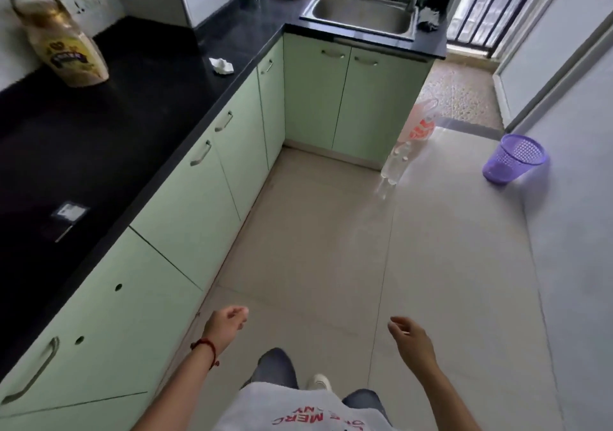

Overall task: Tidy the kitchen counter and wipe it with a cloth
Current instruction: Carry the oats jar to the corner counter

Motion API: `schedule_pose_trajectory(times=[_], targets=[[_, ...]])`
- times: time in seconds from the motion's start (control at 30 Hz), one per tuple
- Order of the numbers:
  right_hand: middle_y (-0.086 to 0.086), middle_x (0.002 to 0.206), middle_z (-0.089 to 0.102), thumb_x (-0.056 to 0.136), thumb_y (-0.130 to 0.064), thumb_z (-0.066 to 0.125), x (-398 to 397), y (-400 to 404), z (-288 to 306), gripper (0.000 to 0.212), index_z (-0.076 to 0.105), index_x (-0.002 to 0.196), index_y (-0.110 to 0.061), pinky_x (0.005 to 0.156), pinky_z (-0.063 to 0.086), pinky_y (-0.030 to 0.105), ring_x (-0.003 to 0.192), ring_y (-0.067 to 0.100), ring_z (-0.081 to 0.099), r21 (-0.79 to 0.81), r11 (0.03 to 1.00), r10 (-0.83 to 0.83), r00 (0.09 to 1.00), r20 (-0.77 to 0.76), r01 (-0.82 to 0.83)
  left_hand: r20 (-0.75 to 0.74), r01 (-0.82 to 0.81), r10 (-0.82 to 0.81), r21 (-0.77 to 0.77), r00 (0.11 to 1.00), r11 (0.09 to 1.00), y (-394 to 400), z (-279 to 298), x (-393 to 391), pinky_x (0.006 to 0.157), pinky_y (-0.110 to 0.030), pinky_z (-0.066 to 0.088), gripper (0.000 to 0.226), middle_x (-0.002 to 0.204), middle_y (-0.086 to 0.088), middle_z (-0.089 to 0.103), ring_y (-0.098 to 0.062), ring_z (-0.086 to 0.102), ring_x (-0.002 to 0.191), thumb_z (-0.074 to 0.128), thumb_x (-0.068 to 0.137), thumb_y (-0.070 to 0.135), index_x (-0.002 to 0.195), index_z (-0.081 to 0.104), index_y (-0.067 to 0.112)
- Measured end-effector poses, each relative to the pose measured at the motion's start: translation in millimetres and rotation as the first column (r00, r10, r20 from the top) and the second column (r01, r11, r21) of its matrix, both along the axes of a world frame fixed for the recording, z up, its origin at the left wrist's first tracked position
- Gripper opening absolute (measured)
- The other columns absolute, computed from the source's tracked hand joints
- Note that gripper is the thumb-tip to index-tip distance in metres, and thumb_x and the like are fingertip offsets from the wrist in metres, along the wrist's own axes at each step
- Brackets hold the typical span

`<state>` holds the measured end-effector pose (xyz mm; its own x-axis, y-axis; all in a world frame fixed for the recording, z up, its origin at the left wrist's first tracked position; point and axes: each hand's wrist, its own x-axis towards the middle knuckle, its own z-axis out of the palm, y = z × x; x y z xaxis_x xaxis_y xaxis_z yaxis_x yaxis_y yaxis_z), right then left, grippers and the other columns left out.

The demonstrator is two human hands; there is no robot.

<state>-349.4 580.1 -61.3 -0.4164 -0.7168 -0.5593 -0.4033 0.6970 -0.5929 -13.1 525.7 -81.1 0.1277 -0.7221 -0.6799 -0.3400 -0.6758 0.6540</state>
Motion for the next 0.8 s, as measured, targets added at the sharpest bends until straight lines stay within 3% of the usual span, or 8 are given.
schedule_pose_trajectory(times=[0.2,0.47,0.57,0.67,0.8], targets=[[0.013,0.116,0.066,0.09,-0.021,0.054,-1,-146,7,0.029,0.06,0.117,-0.009,0.079,0.037,0.026,0.107,0.026,0.06,-0.035,0.987,0.155,0.988,-0.006,-0.156,0.031,-0.2,0.198,0.068,0.98,0.977,-39,-13,9,0.07,-0.03,0.041,0.017,0.079,-0.015,0.065,-0.026,0.059,0.08,0.06,0.083,0.02,0.066,0.061,0.021],[0.009,0.112,0.068,0.089,-0.024,0.055,21,-307,-16,0.027,0.061,0.113,-0.014,0.079,0.039,0.028,0.098,0.024,0.063,0.005,0.977,0.213,0.977,0.024,-0.213,-0.011,-0.394,0.396,0.067,0.918,0.917,-176,-31,26,0.062,-0.026,0.04,0.013,0.079,-0.012,0.062,-0.026,0.057,0.082,0.053,0.088,0.015,0.083,0.062,0.007],[0.008,0.104,0.066,0.09,-0.022,0.054,29,-362,-15,0.027,0.06,0.114,-0.011,0.076,0.036,0.026,0.092,0.022,0.059,0.004,0.975,0.221,0.974,0.042,-0.222,-0.03,-0.383,0.384,0.043,0.923,0.923,-252,-15,30,0.062,-0.027,0.04,0.026,0.074,-0.009,0.063,-0.024,0.057,0.076,0.06,0.069,0.035,0.076,0.065,0.011],[0.009,0.099,0.065,0.09,-0.019,0.054,38,-419,-13,0.025,0.06,0.113,-0.01,0.077,0.035,0.025,0.091,0.022,0.058,-0.013,0.97,0.243,0.969,0.047,-0.242,-0.024,-0.299,0.299,-0.017,0.954,0.954,-331,-3,36,0.065,-0.028,0.04,0.038,0.074,-0.008,0.065,-0.025,0.059,0.076,0.051,0.046,0.052,0.063,0.063,0.02],[0.013,0.091,0.062,0.09,-0.012,0.054,47,-482,-18,0.026,0.06,0.112,0.0,0.077,0.038,0.027,0.085,0.024,0.057,-0.019,0.959,0.285,0.956,0.069,-0.284,-0.022,-0.236,0.235,-0.107,0.972,0.966,-417,32,30,0.068,-0.027,0.042,0.022,0.08,-0.006,0.063,-0.023,0.059,0.081,0.048,0.064,0.041,0.067,0.06,0.023]])
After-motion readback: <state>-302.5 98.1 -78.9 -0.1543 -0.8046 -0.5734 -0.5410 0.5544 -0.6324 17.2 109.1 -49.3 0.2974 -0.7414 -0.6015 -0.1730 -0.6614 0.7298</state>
